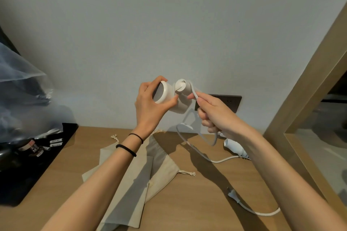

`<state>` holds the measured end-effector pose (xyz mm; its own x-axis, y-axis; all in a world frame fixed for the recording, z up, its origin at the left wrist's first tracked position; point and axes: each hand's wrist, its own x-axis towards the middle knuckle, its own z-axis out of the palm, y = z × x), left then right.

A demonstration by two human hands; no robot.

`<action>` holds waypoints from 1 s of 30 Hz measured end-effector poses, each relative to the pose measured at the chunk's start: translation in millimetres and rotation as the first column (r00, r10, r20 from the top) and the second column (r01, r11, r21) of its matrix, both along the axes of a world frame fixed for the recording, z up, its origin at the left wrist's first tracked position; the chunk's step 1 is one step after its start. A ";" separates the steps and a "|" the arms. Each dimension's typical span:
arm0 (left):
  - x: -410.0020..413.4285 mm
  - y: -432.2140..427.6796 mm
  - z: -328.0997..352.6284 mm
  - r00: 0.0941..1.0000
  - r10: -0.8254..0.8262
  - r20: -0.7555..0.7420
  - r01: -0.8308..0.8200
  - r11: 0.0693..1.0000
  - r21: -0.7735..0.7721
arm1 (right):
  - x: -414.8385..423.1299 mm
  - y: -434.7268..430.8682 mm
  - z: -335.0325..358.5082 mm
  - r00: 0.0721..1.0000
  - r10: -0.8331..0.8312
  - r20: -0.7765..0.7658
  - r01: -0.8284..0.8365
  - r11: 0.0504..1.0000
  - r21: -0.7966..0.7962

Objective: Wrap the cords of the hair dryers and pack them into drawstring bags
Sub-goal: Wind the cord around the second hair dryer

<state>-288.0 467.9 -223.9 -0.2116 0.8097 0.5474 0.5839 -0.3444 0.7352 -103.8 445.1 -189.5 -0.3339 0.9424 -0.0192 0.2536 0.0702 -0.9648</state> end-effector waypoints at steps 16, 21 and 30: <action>29.0 -1.5 10.2 0.749 -0.030 0.661 0.152 0.980 -0.128 | -22.9 12.7 -31.2 0.950 -0.196 0.242 0.045 0.856 0.514; 29.5 0.4 20.8 0.524 0.001 0.852 0.263 0.951 -0.162 | -25.7 11.1 -43.1 0.998 0.049 0.039 -0.058 0.960 0.274; 4.4 5.8 26.3 0.481 -0.107 0.870 0.547 0.812 -0.203 | 6.2 20.1 -44.3 0.969 0.064 0.238 -0.102 0.983 0.151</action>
<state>-283.6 473.6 -197.5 -0.0335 0.9942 -0.1025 -0.4114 0.0797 0.9080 -97.6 465.2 -233.8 -0.4151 0.9087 0.0447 0.4548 0.2498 -0.8548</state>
